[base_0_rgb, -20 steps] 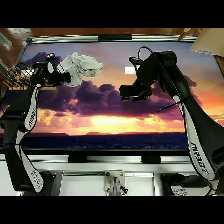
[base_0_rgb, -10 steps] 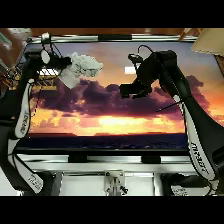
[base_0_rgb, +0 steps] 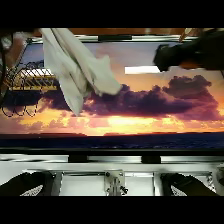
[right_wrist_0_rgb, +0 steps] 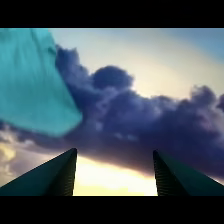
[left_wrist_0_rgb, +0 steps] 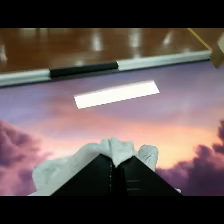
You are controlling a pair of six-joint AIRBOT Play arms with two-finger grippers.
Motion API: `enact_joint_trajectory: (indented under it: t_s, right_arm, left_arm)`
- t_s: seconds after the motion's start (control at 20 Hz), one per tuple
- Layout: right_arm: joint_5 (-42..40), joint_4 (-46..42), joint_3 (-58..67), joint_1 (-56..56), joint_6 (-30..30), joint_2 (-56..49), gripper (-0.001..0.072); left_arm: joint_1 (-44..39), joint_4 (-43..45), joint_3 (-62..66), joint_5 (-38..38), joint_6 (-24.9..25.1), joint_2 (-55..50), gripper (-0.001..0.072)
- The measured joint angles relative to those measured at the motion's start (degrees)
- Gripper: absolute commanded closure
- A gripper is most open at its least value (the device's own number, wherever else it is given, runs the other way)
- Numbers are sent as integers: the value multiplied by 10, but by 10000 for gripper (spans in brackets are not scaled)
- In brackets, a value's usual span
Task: Fold the shirts.
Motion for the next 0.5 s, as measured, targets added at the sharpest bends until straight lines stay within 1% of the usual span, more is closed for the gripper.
enact_joint_trajectory:
  t_s: [0.1,0.15,0.2,0.25,0.3,0.4,0.5]
  right_arm:
    - [-14,-24,4,0,19,53,132]
    - [-24,-30,5,0,28,74,132]
    - [-38,-34,6,0,35,90,132]
    - [-52,-36,7,0,40,99,130]
    - [-64,-36,5,0,42,105,31]
    - [-92,-29,-3,0,42,105,26]
    - [-115,-20,-23,0,31,92,27]
  left_arm:
    - [-63,2,-93,-18,-38,38,675]
    - [-92,3,-143,-13,-61,48,673]
    - [-124,3,-198,2,-88,54,504]
    - [-153,3,-249,24,-114,54,118]
    - [-173,-2,-288,46,-137,53,-13]
    - [-193,-15,-337,63,-177,46,-13]
    - [-181,-25,-350,48,-187,49,-13]
